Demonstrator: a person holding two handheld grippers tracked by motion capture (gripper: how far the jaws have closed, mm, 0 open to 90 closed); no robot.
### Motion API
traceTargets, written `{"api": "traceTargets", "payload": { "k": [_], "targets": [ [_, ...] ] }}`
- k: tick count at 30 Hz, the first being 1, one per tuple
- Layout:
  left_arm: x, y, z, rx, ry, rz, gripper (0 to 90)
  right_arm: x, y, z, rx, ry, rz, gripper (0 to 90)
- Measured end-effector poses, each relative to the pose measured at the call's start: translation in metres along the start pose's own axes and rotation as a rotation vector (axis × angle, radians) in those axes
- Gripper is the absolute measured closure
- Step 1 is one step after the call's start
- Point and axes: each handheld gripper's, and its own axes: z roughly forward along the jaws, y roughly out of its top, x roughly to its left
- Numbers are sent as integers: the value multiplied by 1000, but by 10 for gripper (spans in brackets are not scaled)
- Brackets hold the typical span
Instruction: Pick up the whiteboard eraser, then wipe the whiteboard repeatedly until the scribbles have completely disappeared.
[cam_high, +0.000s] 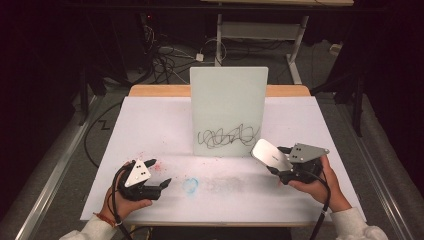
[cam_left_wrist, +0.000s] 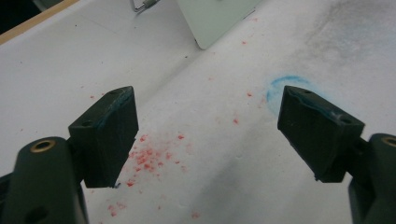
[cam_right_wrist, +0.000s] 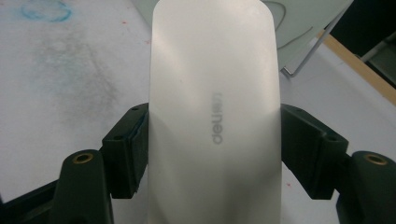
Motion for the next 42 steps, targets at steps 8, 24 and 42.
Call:
{"api": "traceTargets", "payload": {
  "k": [8,24,42],
  "targets": [
    [0,-2,-2,-1,2,-4,195,1,3,-1,-31,-50,3,314],
    [0,-1,-1,-1,-7,-1,195,7,12,3,-56,-194,-36,314],
    [-1,-2,-3,3,0,1,195,13,37,42,-20,-398,-226,313]
  ]
}}
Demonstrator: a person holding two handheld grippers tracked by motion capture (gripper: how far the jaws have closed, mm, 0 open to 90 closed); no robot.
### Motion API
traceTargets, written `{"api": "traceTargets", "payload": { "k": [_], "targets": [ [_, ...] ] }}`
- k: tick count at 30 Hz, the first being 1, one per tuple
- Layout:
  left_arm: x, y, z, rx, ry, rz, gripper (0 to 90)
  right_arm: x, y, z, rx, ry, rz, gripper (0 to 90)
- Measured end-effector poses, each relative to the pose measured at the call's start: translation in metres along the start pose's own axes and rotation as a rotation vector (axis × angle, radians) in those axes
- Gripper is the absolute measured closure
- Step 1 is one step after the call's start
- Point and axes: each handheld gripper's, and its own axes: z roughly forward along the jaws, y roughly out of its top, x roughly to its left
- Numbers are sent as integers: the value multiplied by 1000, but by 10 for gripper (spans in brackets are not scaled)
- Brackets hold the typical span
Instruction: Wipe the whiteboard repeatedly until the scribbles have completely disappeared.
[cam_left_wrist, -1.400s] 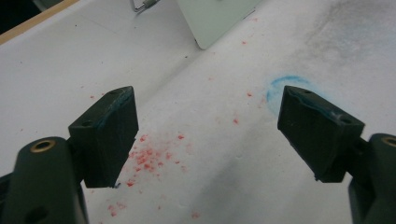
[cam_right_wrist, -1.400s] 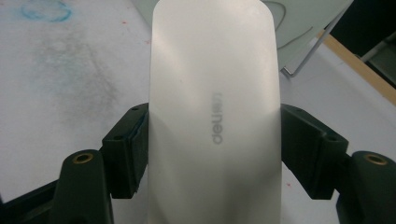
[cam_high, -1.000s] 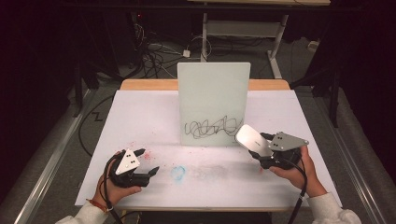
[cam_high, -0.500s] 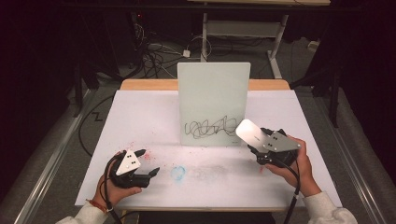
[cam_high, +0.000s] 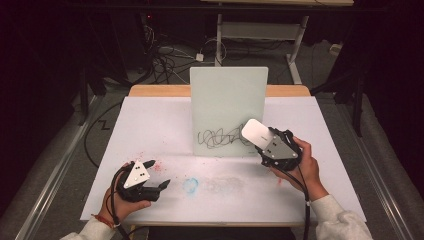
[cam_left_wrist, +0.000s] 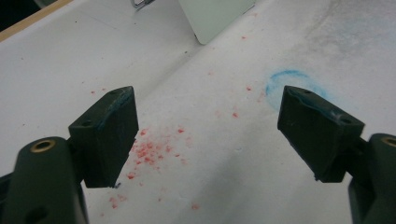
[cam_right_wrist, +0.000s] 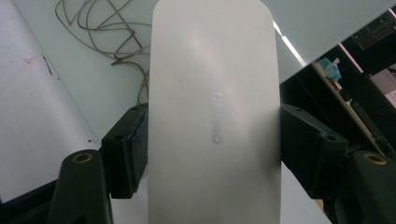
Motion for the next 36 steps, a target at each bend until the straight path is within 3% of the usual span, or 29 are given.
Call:
{"api": "traceTargets", "payload": {
  "k": [2,4,17,20,24,28,31,32,34,35,36],
  "targets": [
    [0,0,0,-1,0,0,195,3,2,7,6,0,-7,313],
    [0,0,0,1,1,-1,195,8,5,15,21,-29,-47,314],
    [0,0,0,6,0,3,195,28,9,33,27,-56,-105,313],
    [-1,0,1,9,-3,5,195,35,7,35,20,-34,-100,314],
    [-1,0,1,10,-5,9,196,50,5,39,35,5,-160,314],
    [-1,0,0,5,-3,9,196,54,5,40,42,11,-181,313],
    [-1,0,0,4,-1,7,196,49,4,37,56,11,-190,314],
    [-1,-1,0,6,0,8,196,40,1,34,55,-33,-187,313],
    [-1,-1,0,7,0,7,196,35,0,32,55,-47,-174,313],
    [-1,-1,0,7,-1,6,196,29,-1,30,53,-69,-137,313],
    [-1,-1,0,8,-1,7,196,17,-4,26,47,-120,-88,314]
  ]
}}
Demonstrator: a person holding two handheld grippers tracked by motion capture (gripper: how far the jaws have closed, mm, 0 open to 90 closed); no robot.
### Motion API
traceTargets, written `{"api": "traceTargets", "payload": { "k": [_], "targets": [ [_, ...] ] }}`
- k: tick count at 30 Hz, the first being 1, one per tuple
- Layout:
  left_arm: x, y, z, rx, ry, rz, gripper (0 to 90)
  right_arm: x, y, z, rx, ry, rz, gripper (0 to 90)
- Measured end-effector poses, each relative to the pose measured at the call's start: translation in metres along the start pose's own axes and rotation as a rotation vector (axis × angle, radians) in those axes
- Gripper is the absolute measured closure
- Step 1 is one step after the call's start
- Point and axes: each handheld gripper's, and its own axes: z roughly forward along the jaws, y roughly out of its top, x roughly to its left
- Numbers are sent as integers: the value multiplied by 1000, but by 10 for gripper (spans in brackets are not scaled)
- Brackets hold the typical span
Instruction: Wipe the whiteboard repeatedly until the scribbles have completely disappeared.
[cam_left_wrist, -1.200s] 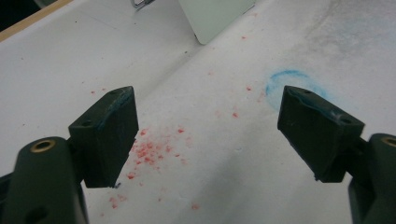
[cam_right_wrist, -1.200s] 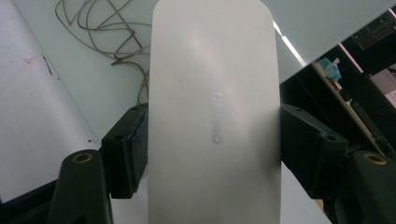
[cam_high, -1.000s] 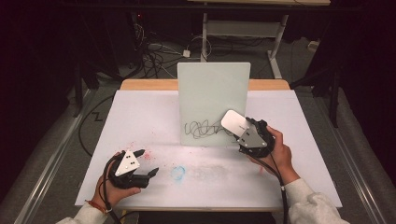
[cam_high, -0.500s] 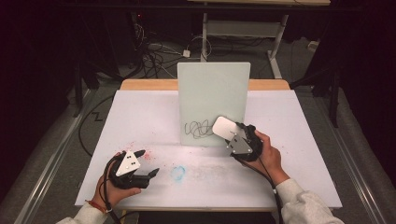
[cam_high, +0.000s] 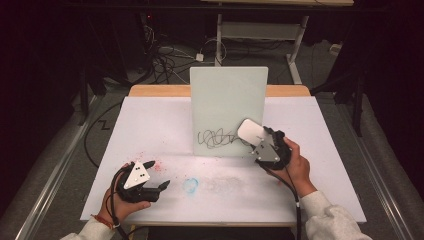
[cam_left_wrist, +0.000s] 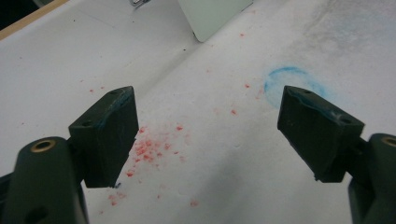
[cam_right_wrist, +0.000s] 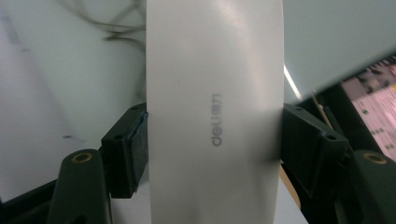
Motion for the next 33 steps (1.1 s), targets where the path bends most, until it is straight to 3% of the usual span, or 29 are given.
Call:
{"api": "traceTargets", "payload": {
  "k": [3,5,8,9,11,15,18,23,26,33],
  "targets": [
    [-1,1,1,1,-1,3,196,-7,-2,-1,9,-23,22,313],
    [-1,1,1,4,-1,5,195,-4,-3,-1,11,-14,29,314],
    [-1,1,1,-1,-3,-2,196,9,-5,1,21,-1,-27,313],
    [-1,1,1,0,-2,-1,196,15,-5,1,23,29,-41,313],
    [-1,1,1,4,1,4,196,18,-5,2,25,41,-55,313],
    [-1,1,0,-1,1,5,196,36,0,4,40,85,-135,313],
    [0,1,0,-1,3,5,196,53,10,9,49,82,-205,313],
    [0,1,-1,-13,1,-8,196,54,22,15,52,80,-176,313],
    [0,0,1,-1,-7,2,196,60,34,19,37,53,-184,313],
    [3,0,0,-13,-11,-19,196,63,35,19,44,60,-207,313]
  ]
}}
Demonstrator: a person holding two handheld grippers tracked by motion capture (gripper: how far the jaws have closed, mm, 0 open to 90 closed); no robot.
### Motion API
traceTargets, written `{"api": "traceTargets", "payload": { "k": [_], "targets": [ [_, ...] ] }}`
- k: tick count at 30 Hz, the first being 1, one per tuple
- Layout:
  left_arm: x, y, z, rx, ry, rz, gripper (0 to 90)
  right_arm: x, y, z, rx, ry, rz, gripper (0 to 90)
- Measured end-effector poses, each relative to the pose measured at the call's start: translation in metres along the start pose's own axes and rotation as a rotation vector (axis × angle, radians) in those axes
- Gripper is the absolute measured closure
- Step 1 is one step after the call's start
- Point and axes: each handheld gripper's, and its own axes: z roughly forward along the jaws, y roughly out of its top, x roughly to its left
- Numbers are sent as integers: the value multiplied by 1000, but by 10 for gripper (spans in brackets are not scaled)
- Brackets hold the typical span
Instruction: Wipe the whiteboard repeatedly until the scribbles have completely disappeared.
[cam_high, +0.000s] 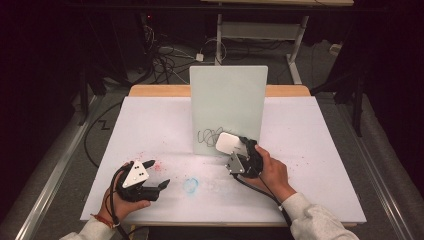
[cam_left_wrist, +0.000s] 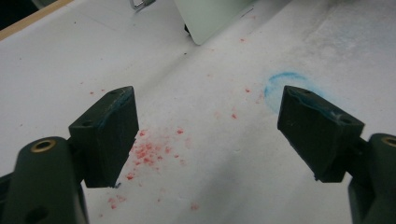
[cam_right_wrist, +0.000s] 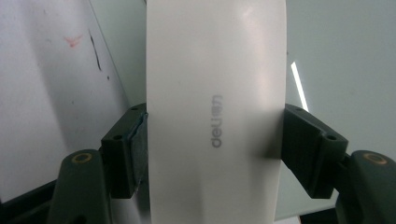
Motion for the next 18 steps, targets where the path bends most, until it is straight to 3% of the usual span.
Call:
{"api": "traceTargets", "payload": {
  "k": [6,9,12,15,18],
  "targets": [
    [1,-1,-3,-3,4,-2,196,-22,-26,-9,38,-59,73,313],
    [1,-1,-2,-6,5,-8,196,-25,-32,-11,48,-76,92,313],
    [0,0,-1,-4,0,-4,196,-13,-29,-8,53,-54,49,313],
    [-1,0,0,3,-1,10,196,7,-23,-4,70,-51,-39,313],
    [-3,1,-2,0,-1,19,196,9,-18,-3,66,-57,-52,313]
  ]
}}
